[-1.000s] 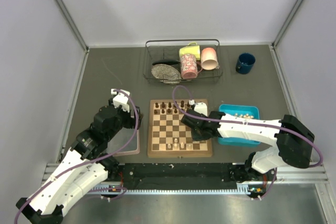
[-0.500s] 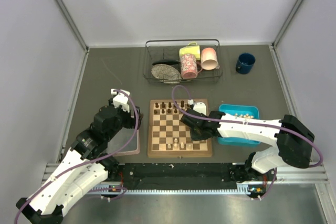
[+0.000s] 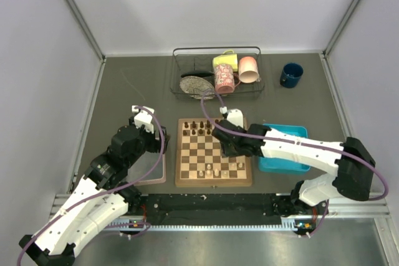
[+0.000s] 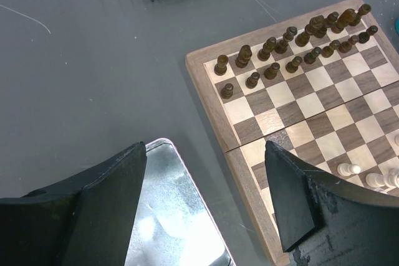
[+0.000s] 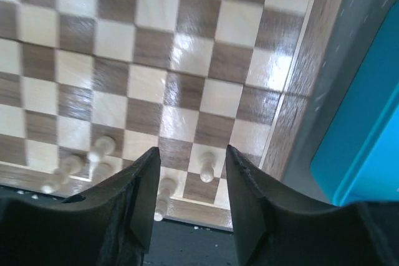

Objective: Set up the chess pieces on the board

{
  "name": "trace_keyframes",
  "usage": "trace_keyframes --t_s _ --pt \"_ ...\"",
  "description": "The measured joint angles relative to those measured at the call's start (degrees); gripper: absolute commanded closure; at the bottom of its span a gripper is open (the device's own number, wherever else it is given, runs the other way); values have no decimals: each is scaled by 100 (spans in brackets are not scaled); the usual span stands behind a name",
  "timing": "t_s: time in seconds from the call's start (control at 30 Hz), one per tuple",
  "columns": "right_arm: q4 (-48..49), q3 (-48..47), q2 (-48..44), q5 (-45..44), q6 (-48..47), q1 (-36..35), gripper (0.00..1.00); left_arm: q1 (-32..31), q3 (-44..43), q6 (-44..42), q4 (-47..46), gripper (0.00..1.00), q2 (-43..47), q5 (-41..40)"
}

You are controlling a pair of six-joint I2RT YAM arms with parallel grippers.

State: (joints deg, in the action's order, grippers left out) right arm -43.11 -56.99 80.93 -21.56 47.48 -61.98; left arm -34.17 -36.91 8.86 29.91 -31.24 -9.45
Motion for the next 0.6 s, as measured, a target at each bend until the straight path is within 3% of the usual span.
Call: trace_keyframes --t_s 0.03,0.07,0.13,0.27,0.43,0.6 --pt "-31 -146 -46 -83 -55 33 40 0 0 0 0 19 0 0" --pt "-48 -293 -149 -168 -125 74 18 0 0 0 0 19 0 0" --pt "-66 -391 -400 -260 -177 212 1 0 0 0 0 19 0 -2" --pt "-199 -332 -1322 -278 -323 990 1 0 0 0 0 19 0 -2" --pt "-271 83 -2693 -33 -564 2820 1 0 0 0 -2 19 0 -2" --pt "-358 343 -2977 369 -955 3794 6 0 0 0 -4 19 0 -2"
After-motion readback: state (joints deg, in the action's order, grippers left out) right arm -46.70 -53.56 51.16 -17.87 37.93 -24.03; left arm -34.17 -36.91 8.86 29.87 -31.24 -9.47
